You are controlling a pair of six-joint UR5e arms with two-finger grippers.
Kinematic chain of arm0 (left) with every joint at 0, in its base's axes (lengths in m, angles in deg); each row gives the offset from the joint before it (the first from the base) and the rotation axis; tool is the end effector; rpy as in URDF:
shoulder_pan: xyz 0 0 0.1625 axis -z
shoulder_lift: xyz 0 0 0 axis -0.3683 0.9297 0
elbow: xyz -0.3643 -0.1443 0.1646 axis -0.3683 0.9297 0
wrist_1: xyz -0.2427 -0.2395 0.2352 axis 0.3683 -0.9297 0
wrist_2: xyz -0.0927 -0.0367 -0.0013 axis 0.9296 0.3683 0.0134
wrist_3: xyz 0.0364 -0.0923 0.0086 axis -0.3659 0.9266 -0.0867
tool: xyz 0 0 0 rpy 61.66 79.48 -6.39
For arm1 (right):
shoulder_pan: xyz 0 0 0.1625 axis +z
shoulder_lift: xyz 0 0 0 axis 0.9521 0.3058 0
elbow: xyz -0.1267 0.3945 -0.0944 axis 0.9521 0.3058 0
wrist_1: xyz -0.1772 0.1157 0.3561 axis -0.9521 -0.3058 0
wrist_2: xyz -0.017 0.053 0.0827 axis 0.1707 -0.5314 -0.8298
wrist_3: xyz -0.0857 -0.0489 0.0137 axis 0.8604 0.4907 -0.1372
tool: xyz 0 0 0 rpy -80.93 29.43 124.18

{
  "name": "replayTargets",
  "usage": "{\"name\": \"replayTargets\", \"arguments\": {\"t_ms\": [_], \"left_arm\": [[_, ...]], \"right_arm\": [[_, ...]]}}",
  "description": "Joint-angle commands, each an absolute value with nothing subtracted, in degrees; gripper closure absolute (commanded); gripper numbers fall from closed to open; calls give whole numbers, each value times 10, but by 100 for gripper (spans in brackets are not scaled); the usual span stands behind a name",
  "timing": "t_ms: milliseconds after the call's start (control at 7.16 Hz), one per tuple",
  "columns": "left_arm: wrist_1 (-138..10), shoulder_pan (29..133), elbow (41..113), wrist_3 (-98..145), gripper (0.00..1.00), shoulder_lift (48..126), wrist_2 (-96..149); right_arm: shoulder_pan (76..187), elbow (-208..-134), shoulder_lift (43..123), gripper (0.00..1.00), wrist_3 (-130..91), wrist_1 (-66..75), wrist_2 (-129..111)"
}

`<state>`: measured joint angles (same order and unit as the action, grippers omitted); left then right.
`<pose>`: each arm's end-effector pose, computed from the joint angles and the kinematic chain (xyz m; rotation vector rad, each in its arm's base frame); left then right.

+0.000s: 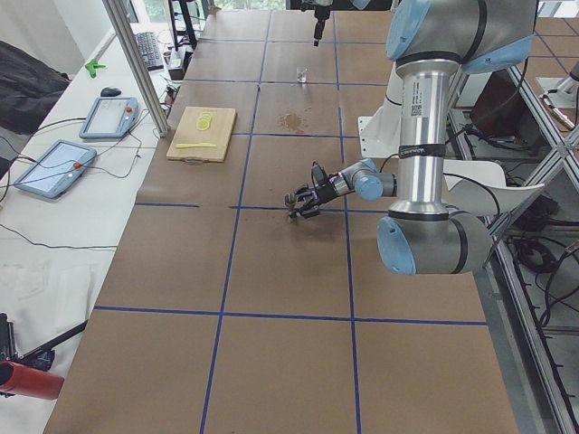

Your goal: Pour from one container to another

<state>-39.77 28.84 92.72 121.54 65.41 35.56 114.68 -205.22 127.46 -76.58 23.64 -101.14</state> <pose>0.4444 -0.2771 0.5050 0.9995 0.4178 -0.6314 -0.1894 -0.2963 0.4561 0.0202 -0.8846 0.2440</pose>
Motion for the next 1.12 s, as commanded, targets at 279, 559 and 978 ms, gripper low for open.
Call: {"name": "replayTargets", "arguments": {"t_ms": [279,559,978], "left_arm": [[-398,293,927,1216,46,655,356],[-398,293,922,1226,75,655,356],[-398,301,924,1229,100,660,356]], "right_arm": [[1138,-2061,1281,0,-766,236,-994],[1138,-2065,1284,0,-766,236,-994],[1137,-2068,1283,0,-767,236,-994]]}}
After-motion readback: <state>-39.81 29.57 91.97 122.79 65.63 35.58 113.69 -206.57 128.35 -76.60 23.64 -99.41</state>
